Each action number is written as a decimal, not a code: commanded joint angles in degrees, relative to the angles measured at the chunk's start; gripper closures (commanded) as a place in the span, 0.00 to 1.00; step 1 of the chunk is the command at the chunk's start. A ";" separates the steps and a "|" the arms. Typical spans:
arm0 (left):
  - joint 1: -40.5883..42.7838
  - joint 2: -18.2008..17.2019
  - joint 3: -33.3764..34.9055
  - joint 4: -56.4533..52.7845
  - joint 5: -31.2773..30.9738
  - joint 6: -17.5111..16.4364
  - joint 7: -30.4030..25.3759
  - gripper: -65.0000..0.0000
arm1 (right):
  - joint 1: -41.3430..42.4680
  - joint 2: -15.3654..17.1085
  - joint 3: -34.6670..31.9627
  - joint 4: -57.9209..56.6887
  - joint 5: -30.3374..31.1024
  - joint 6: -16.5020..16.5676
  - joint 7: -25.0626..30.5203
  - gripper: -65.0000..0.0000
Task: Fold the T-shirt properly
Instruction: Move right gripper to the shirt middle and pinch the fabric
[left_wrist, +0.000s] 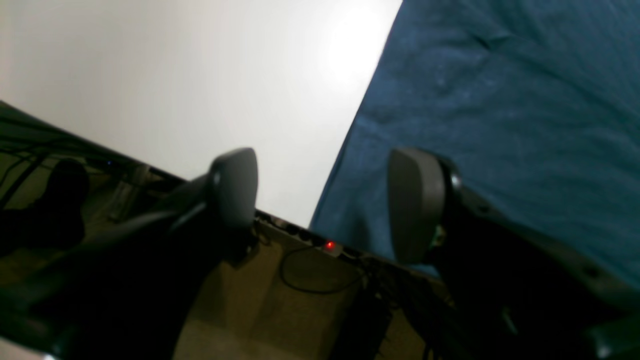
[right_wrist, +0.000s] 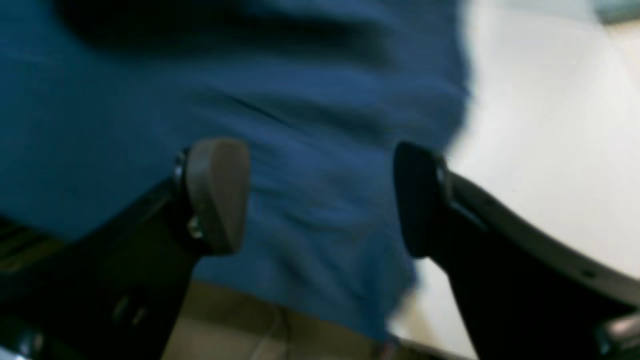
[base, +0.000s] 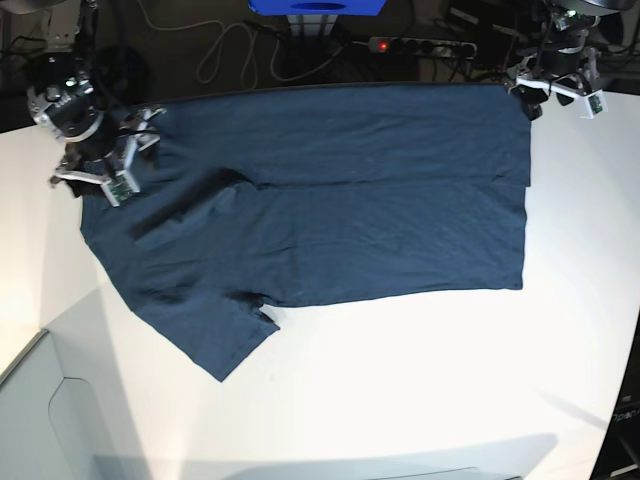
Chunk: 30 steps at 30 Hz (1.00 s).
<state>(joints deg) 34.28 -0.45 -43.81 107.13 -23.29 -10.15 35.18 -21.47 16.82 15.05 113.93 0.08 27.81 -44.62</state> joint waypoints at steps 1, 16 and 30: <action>0.40 -0.39 -0.36 0.96 -0.40 -0.18 -1.02 0.40 | 1.21 0.63 -1.11 0.93 0.14 0.89 1.50 0.33; 0.40 -0.39 -0.28 0.69 -0.40 -0.09 -0.94 0.40 | 13.69 -1.92 -19.84 -3.03 0.06 0.71 1.50 0.34; 0.57 -0.39 -0.45 0.69 -0.14 0.00 -0.94 0.40 | 20.55 -5.26 -19.84 -21.05 0.06 0.71 2.03 0.58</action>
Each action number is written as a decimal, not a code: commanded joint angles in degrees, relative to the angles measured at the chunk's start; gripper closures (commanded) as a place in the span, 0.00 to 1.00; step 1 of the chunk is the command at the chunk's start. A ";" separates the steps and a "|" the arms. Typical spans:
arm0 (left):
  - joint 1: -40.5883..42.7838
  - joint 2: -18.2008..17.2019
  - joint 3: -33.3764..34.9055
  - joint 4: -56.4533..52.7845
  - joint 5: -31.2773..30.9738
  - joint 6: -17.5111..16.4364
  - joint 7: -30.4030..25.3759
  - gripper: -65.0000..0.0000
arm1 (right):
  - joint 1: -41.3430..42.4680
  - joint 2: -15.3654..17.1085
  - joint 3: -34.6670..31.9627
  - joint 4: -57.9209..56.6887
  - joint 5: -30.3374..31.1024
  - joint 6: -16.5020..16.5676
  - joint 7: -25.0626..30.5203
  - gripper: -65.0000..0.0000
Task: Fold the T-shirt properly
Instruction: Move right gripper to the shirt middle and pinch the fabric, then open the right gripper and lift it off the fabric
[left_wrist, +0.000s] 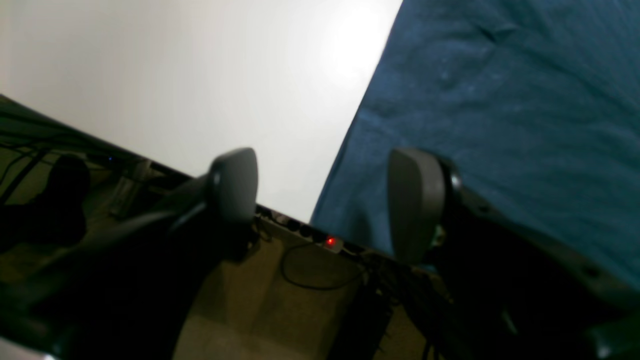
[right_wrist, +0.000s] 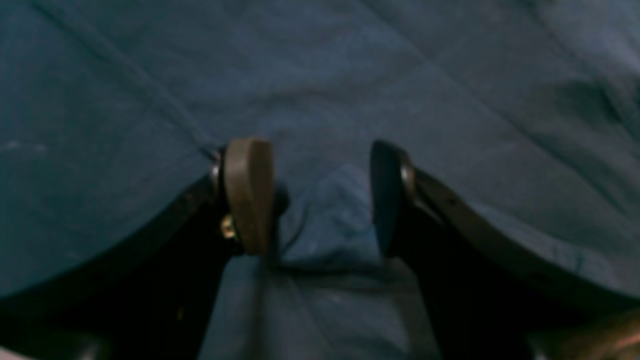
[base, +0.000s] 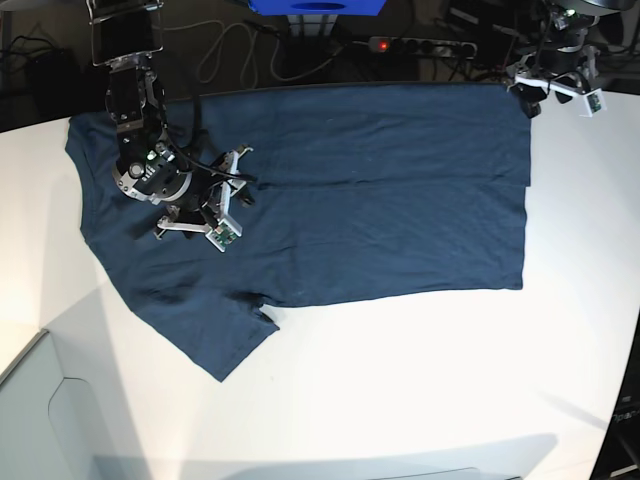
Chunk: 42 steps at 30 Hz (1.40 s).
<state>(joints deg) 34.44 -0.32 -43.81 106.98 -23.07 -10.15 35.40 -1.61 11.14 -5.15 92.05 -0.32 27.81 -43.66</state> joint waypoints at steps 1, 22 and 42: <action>0.33 -0.52 -0.45 0.85 -0.36 0.00 -1.16 0.40 | 0.77 0.51 0.44 0.39 0.45 0.71 1.07 0.58; 0.16 -0.52 -0.19 0.85 -0.53 -0.09 -1.16 0.40 | 0.42 -1.07 0.18 -0.31 -7.02 0.71 1.15 0.99; 0.16 -0.52 -0.10 0.85 -0.53 -0.18 -1.16 0.40 | -0.46 -2.30 0.18 4.61 -6.76 0.89 1.42 0.99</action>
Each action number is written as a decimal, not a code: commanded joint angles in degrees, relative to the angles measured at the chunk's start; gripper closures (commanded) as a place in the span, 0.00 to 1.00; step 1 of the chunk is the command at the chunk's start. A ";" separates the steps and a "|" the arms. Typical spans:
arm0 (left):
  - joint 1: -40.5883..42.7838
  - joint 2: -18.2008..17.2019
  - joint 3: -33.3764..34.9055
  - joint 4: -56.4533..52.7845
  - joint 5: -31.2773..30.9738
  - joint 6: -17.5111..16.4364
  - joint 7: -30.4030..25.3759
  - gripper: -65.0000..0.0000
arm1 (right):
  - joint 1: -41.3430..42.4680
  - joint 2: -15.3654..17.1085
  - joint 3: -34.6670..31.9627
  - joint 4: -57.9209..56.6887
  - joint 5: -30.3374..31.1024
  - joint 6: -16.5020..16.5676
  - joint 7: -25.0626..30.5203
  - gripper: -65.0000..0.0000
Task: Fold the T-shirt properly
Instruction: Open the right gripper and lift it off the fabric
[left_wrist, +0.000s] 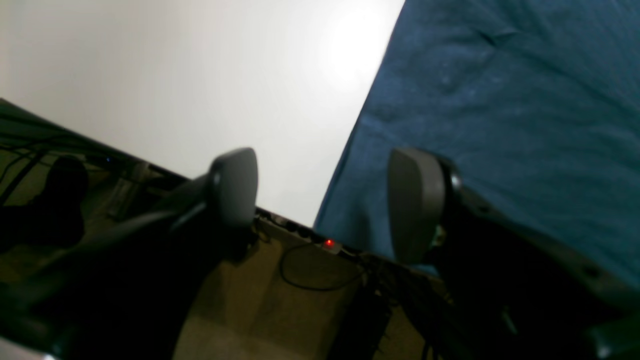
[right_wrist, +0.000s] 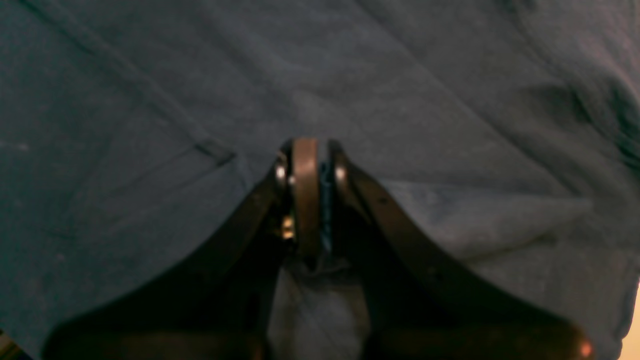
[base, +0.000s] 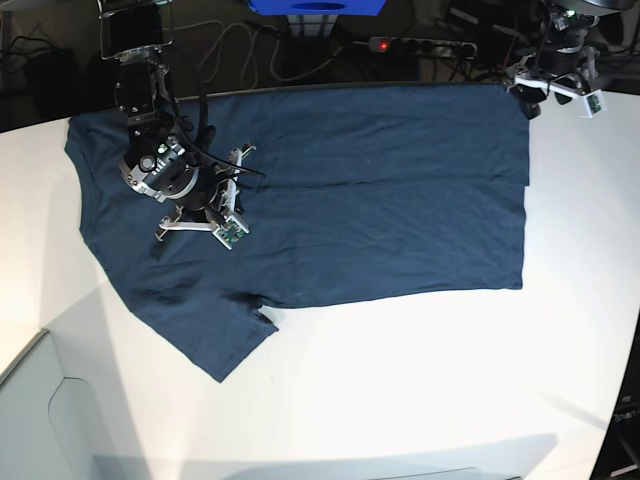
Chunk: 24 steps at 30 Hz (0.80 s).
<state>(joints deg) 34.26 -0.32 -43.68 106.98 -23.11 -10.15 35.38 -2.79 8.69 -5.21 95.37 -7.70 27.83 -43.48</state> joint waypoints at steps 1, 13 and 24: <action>0.33 -0.52 -0.23 0.85 -0.49 -0.18 -1.13 0.40 | 0.55 0.15 0.25 1.99 0.72 0.87 2.47 1.00; 0.33 -0.52 -0.23 0.85 -0.49 -0.18 -1.13 0.40 | -1.92 0.15 0.25 2.08 0.36 0.87 12.76 0.99; 0.33 -0.43 -0.23 0.93 -0.49 -0.27 -1.13 0.40 | -0.95 0.23 0.60 -1.61 0.36 0.78 12.58 0.86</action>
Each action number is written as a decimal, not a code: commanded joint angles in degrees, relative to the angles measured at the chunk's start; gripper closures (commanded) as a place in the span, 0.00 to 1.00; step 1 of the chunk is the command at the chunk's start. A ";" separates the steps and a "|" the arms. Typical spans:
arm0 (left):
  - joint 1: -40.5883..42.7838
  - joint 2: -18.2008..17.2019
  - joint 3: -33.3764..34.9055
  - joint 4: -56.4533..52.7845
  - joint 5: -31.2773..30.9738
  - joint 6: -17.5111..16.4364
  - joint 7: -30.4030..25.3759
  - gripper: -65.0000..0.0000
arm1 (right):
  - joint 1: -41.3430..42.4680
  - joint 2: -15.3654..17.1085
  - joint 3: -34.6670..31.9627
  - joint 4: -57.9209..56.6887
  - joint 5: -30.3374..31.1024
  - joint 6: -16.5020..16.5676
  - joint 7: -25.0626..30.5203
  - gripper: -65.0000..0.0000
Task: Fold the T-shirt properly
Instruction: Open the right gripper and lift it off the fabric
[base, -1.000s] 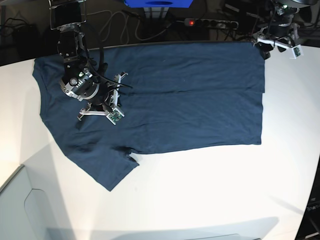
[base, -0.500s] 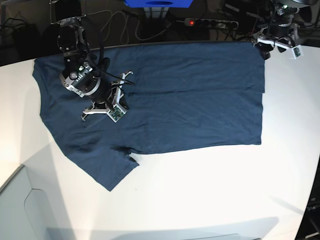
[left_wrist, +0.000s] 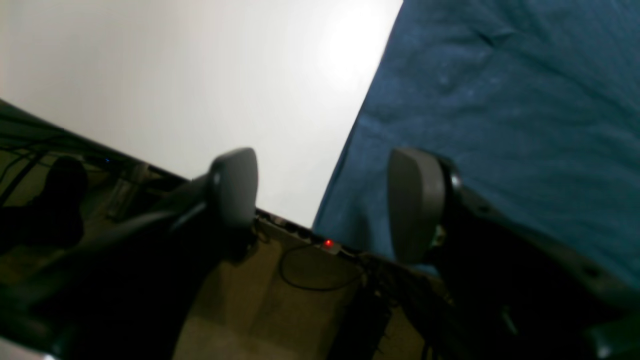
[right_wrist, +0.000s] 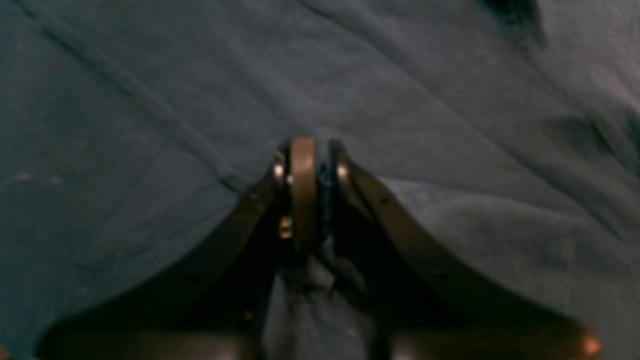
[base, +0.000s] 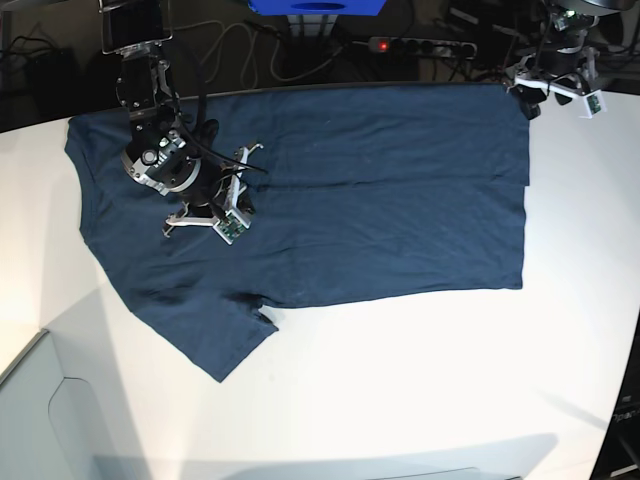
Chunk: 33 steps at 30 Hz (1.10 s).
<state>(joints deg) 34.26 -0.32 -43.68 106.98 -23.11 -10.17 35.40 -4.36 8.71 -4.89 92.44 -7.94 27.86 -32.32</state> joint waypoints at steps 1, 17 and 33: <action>0.33 -0.43 -0.23 1.11 -0.49 -0.24 -1.16 0.40 | 0.71 0.21 0.36 1.84 0.78 0.76 1.50 0.82; -6.61 -1.05 -3.04 6.74 -0.58 -0.24 -1.16 0.40 | 4.76 -0.75 12.58 7.47 0.60 0.76 1.41 0.54; -8.90 -0.78 -2.78 6.12 -0.23 -0.24 -1.16 0.40 | 14.07 1.36 16.97 -18.29 0.78 0.93 1.77 0.54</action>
<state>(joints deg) 25.08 -0.64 -46.22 112.18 -22.90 -10.35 35.42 8.51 9.52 11.92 73.38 -7.73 27.99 -31.70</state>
